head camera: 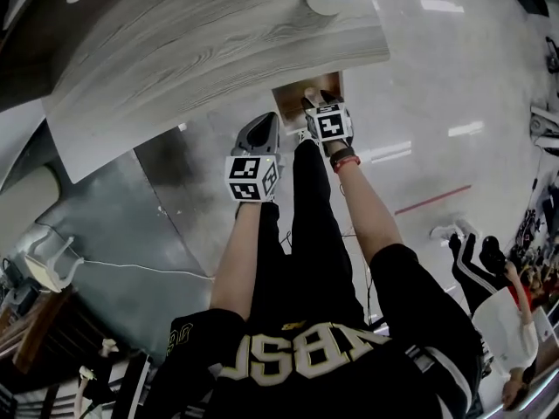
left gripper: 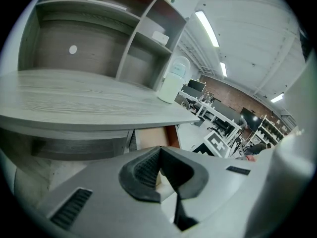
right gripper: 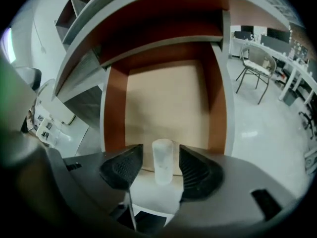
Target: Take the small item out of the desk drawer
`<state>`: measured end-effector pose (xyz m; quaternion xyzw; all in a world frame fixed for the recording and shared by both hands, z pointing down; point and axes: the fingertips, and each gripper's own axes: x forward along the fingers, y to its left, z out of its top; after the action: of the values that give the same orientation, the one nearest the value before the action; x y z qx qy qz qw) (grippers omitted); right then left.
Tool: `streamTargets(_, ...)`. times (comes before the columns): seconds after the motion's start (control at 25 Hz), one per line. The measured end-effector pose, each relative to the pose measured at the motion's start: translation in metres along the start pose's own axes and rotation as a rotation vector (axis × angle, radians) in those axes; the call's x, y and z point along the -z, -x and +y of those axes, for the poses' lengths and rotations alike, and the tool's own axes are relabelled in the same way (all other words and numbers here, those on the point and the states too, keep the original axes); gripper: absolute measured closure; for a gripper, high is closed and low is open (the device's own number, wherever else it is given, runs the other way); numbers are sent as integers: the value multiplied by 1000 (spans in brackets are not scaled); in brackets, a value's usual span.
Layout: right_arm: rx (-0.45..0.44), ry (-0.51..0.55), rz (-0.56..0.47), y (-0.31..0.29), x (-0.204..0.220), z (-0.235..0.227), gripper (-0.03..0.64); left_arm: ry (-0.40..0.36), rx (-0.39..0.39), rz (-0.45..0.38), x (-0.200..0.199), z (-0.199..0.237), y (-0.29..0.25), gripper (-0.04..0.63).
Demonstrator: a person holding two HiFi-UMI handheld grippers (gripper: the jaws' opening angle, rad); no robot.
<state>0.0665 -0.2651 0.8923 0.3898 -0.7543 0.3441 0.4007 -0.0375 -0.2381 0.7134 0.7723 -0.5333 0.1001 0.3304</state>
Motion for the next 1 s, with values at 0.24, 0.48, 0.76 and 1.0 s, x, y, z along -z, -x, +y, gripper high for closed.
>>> streamTargets(0.24, 49, 22, 16, -19, 1, -10, 478, 17, -9, 11, 13, 4, -2, 581)
streamTargets(0.48, 66, 35, 12, -24, 0, -8, 491, 23, -19, 10, 18, 12, 0, 581)
streamTargets(0.76, 85, 36, -15, 1, -7, -4, 492, -3, -7, 1, 7, 7, 11, 581)
streamTargets(1.0, 93, -9, -66, 39, -9, 8, 492, -28, -2, -15, -6, 2, 26, 581)
